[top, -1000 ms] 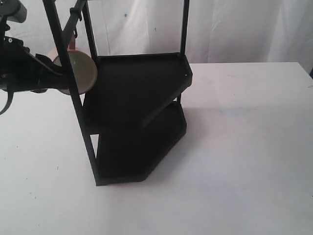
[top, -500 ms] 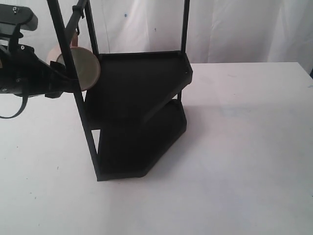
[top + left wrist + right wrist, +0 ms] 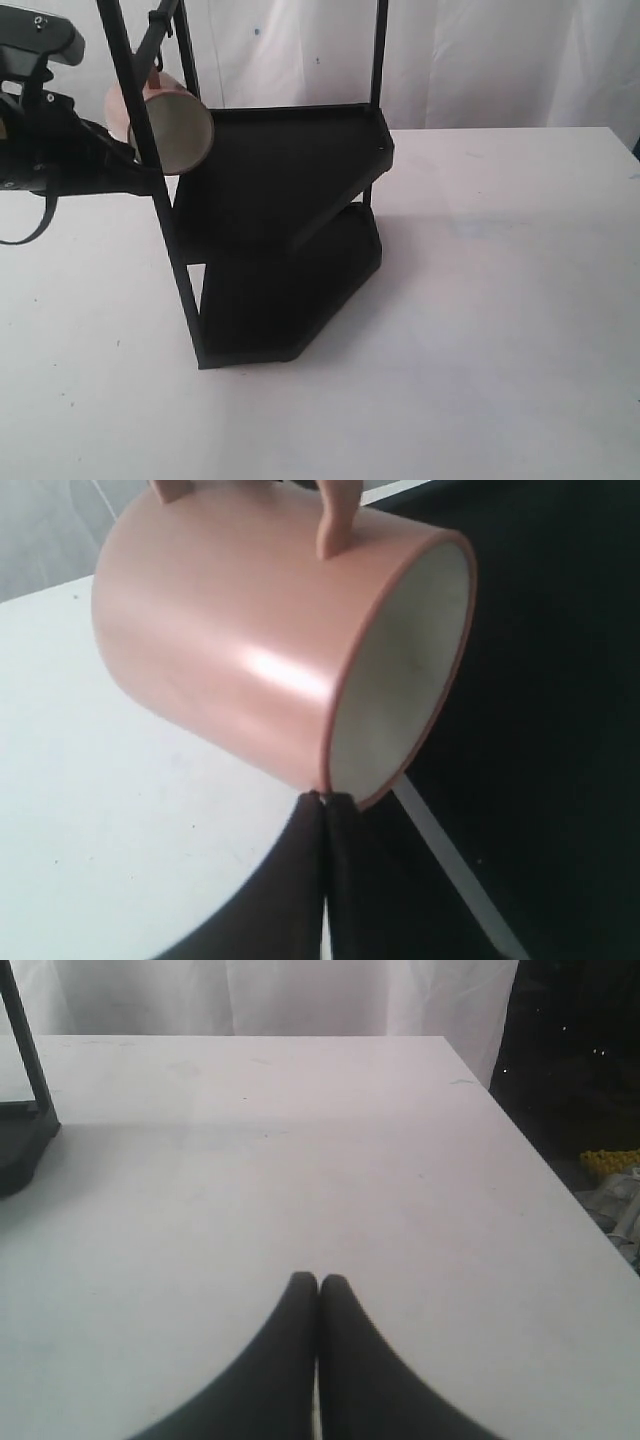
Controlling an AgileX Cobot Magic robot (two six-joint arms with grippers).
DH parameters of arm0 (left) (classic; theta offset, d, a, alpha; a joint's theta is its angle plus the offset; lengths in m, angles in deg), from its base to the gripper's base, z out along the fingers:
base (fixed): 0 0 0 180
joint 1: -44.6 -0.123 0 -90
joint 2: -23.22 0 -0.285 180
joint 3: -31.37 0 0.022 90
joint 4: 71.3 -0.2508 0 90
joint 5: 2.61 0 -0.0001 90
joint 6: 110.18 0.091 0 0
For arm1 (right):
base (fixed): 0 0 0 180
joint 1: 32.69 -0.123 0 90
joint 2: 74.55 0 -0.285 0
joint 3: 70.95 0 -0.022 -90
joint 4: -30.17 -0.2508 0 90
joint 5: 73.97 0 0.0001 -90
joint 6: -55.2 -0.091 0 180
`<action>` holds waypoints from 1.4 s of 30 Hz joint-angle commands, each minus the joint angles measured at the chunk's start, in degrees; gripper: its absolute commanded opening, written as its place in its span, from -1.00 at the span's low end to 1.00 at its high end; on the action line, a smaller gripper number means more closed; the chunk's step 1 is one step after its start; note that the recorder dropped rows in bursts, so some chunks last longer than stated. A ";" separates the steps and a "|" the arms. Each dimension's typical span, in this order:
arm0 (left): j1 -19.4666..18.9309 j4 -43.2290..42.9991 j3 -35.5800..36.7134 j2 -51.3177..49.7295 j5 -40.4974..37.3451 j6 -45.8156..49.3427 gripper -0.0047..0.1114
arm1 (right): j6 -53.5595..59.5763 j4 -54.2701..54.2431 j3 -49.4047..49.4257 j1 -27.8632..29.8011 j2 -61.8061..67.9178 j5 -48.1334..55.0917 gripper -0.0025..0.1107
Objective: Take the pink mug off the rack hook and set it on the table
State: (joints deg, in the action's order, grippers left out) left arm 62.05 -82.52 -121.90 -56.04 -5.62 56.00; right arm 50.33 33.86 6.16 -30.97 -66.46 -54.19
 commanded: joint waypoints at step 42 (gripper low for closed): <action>-9.85 34.91 0.89 6.85 -10.54 -20.75 -0.92 | -0.09 0.28 0.12 0.27 -0.31 -0.20 -0.96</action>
State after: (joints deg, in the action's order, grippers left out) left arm 51.98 -51.77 -122.98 -49.18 -18.23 35.46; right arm 50.33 33.86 6.16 -30.97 -66.46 -54.19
